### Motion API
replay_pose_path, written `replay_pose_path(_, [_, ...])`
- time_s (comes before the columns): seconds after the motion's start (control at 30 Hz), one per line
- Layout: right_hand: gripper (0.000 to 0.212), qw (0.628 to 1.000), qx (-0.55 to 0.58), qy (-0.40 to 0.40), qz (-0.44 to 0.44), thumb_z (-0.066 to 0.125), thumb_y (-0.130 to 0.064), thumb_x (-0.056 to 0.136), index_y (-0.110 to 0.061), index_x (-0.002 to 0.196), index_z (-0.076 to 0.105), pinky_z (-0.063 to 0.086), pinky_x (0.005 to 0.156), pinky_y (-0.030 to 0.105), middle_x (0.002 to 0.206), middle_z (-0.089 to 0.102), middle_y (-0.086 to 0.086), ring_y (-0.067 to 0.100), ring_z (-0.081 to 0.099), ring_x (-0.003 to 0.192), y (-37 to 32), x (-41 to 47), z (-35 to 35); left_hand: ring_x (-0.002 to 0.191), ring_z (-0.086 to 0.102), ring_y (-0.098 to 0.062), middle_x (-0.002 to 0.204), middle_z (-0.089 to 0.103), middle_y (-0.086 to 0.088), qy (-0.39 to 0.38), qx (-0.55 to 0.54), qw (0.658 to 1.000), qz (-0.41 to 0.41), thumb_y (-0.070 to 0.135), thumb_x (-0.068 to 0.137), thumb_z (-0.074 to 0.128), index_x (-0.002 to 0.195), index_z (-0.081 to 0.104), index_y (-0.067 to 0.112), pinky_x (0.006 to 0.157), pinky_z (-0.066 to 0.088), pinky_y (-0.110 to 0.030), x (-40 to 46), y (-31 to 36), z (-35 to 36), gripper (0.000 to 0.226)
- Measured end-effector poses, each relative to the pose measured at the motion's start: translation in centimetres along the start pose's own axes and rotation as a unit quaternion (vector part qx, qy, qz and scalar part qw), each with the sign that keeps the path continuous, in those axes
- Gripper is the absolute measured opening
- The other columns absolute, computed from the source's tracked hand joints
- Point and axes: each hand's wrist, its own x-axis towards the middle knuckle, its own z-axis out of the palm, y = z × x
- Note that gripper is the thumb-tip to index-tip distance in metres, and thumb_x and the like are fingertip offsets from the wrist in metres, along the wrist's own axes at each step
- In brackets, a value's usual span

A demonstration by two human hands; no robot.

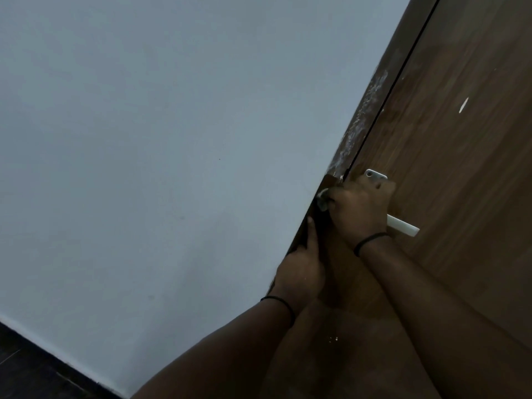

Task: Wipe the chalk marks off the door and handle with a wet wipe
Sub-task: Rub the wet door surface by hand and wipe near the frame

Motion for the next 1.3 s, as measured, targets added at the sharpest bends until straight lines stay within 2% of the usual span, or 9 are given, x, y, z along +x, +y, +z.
replay_pose_path(0.17, [0.024, 0.993, 0.012, 0.083, 0.088, 0.052, -0.019, 0.081, -0.025, 0.085, 0.075, 0.033, 0.082, 0.041, 0.074, 0.066, -0.003, 0.022, 0.057, 0.086, 1.2, 3.7, -0.7, 0.068, 0.062, -0.025, 0.091, 0.066, -0.013, 0.005, -0.002, 1.000, 0.006, 0.019, 0.098, 0.044, 0.150, -0.030, 0.017, 0.063, 0.057, -0.040, 0.7, 1.5, -1.0, 0.091])
replay_pose_path(0.27, [0.024, 0.992, 0.058, 0.075, 0.081, 0.054, -0.014, 0.077, -0.022, 0.081, 0.076, 0.032, 0.081, 0.043, 0.072, 0.066, -0.001, 0.027, 0.057, 0.083, 0.0, 2.8, -0.4, 0.069, 0.064, -0.026, 0.093, 0.067, -0.014, 0.006, -0.017, 1.000, -0.007, 0.020, 0.100, 0.044, 0.149, -0.032, 0.019, 0.065, 0.058, -0.042, 1.4, 1.9, -1.0, 0.091])
replay_pose_path(0.43, [0.012, 1.000, 0.019, 0.002, -0.002, 0.064, -0.022, 0.081, -0.023, 0.078, 0.076, 0.031, 0.083, 0.044, 0.070, 0.066, -0.002, 0.028, 0.057, 0.086, 0.2, 0.4, 0.3, 0.073, 0.066, -0.026, 0.102, 0.069, -0.015, -0.003, -0.030, 0.999, -0.017, 0.029, 0.101, 0.045, 0.151, -0.030, 0.022, 0.067, 0.059, -0.043, 1.5, 1.8, -1.0, 0.091])
replay_pose_path(0.63, [0.026, 0.993, 0.028, 0.066, 0.099, 0.050, -0.019, 0.087, -0.024, 0.095, 0.074, 0.025, 0.085, 0.041, 0.088, 0.068, -0.002, 0.025, 0.053, 0.095, 2.7, 5.3, -1.3, 0.060, 0.056, -0.022, 0.091, 0.069, -0.015, -0.003, 0.020, 1.000, -0.016, 0.020, 0.094, 0.051, 0.149, -0.032, 0.014, 0.056, 0.052, -0.037, 2.3, 2.5, -1.4, 0.099])
replay_pose_path(0.73, [0.029, 0.992, 0.053, 0.045, 0.105, 0.048, -0.019, 0.086, -0.026, 0.099, 0.073, 0.024, 0.086, 0.041, 0.093, 0.068, -0.003, 0.023, 0.051, 0.100, 2.2, 5.8, -1.4, 0.060, 0.059, -0.023, 0.089, 0.067, -0.014, 0.011, 0.017, 1.000, -0.002, 0.020, 0.095, 0.050, 0.149, -0.032, 0.017, 0.053, 0.049, -0.035, 2.9, 2.8, -1.8, 0.099])
replay_pose_path(0.9, [0.015, 0.998, 0.040, 0.007, 0.039, 0.061, -0.025, 0.085, -0.027, 0.086, 0.077, 0.026, 0.080, 0.040, 0.079, 0.067, -0.003, 0.024, 0.054, 0.090, 1.5, 2.9, -0.6, 0.061, 0.061, -0.023, 0.087, 0.068, -0.013, 0.023, -0.010, 1.000, 0.018, 0.024, 0.098, 0.046, 0.149, -0.031, 0.018, 0.053, 0.052, -0.037, 3.6, 3.4, -2.3, 0.093])
replay_pose_path(1.07, [0.023, 0.988, 0.048, 0.092, 0.111, 0.054, -0.028, 0.087, -0.028, 0.095, 0.075, 0.034, 0.084, 0.044, 0.090, 0.070, 0.000, 0.028, 0.056, 0.093, 3.6, 6.9, -1.8, 0.055, 0.049, -0.019, 0.085, 0.066, -0.013, 0.029, 0.009, 0.999, 0.014, 0.019, 0.092, 0.052, 0.150, -0.031, 0.018, 0.050, 0.042, -0.033, 4.3, 4.1, -3.1, 0.101])
replay_pose_path(1.17, [0.024, 0.981, 0.064, 0.115, 0.139, 0.054, -0.019, 0.081, -0.024, 0.092, 0.076, 0.034, 0.083, 0.044, 0.087, 0.070, 0.003, 0.031, 0.058, 0.090, 2.9, 8.6, -2.6, 0.056, 0.050, -0.020, 0.086, 0.066, -0.014, 0.032, 0.005, 0.999, 0.016, 0.017, 0.093, 0.050, 0.149, -0.032, 0.018, 0.050, 0.042, -0.034, 4.9, 4.7, -3.5, 0.099])
replay_pose_path(1.3, [0.015, 0.989, 0.072, 0.092, 0.085, 0.063, -0.017, 0.080, -0.023, 0.084, 0.076, 0.034, 0.080, 0.044, 0.074, 0.066, 0.001, 0.029, 0.058, 0.082, 2.8, 6.3, -1.9, 0.064, 0.062, -0.024, 0.091, 0.067, -0.014, 0.036, -0.012, 0.999, 0.026, 0.022, 0.098, 0.049, 0.147, -0.035, 0.021, 0.055, 0.052, -0.038, 5.8, 5.4, -3.9, 0.097])
